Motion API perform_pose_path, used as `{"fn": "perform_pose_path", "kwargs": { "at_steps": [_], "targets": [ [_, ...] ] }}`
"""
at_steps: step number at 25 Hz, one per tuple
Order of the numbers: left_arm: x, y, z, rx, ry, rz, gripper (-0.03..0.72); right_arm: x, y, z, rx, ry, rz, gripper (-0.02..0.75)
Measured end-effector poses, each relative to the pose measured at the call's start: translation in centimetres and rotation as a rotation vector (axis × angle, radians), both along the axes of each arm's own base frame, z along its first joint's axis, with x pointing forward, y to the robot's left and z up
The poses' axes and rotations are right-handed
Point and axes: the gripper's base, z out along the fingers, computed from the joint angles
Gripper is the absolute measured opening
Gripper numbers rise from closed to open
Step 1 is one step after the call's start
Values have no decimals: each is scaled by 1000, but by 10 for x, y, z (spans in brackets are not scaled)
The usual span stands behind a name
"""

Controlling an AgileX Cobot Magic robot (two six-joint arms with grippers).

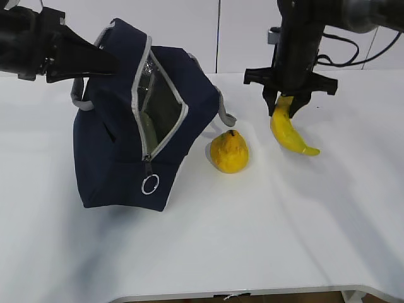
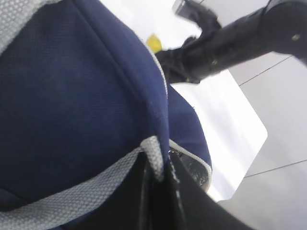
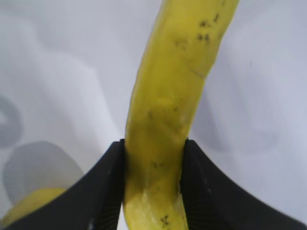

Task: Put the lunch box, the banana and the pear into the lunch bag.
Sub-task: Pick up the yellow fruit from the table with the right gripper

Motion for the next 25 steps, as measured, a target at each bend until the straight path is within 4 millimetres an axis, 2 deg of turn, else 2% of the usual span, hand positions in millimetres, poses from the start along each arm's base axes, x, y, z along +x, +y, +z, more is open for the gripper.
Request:
{"fn": "perform_pose_path", "kwargs": {
  "at_steps": [6, 14, 19, 25],
  "targets": [
    [3, 2, 0, 9, -11, 37, 8, 9, 6, 44, 29, -128, 128, 297],
    [4, 2, 0, 9, -12, 44, 8, 2, 34, 92, 307, -216, 363, 297],
    [4, 2, 0, 9, -12, 44, 8, -7, 51, 113, 514, -249, 480, 297],
    [4, 2, 0, 10, -13, 47, 8, -14, 65, 123, 695, -245, 540, 297]
  ]
}}
